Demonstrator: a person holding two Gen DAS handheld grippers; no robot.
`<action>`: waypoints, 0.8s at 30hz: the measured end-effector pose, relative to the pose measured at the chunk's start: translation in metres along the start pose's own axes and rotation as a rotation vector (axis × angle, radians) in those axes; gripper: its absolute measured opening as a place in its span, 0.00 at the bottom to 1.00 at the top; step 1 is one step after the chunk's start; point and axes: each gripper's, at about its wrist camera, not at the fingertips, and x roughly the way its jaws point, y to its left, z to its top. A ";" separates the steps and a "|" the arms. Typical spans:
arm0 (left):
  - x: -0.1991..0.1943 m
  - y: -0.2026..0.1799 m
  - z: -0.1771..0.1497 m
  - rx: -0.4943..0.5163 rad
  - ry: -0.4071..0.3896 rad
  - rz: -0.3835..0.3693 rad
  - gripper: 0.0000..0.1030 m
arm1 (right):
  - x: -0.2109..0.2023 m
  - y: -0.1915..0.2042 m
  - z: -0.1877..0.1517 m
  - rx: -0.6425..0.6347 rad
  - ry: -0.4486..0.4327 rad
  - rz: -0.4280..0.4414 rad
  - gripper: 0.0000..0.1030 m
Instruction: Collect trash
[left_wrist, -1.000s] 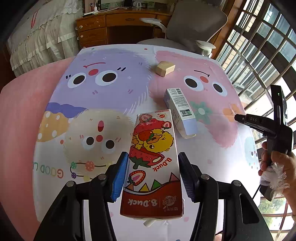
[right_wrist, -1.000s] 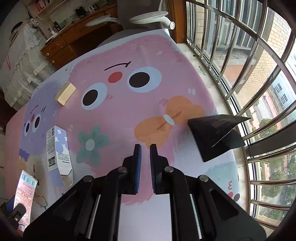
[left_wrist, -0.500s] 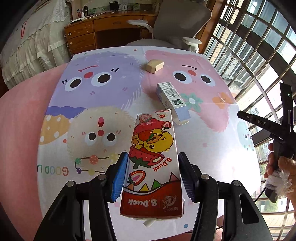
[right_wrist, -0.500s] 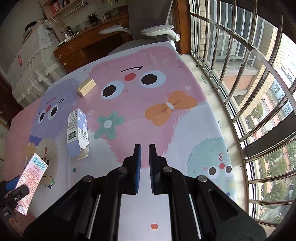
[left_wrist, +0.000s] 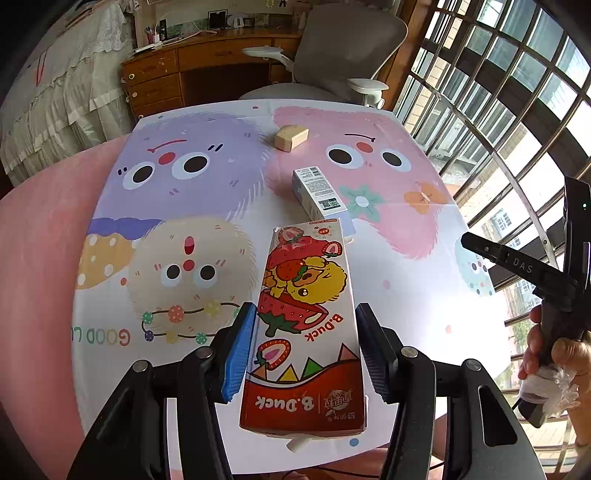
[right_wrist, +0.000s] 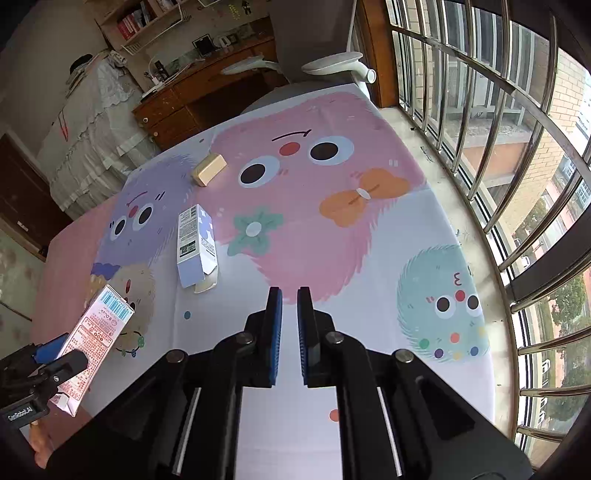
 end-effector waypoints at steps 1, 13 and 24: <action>0.000 0.002 0.000 -0.012 -0.003 0.003 0.53 | 0.003 0.006 0.002 -0.018 0.004 0.007 0.06; 0.014 0.031 0.011 -0.122 -0.019 0.050 0.53 | 0.040 0.058 0.016 -0.143 0.053 0.088 0.06; 0.039 0.049 0.028 -0.167 -0.023 0.112 0.53 | 0.098 0.098 0.030 -0.221 0.118 0.148 0.07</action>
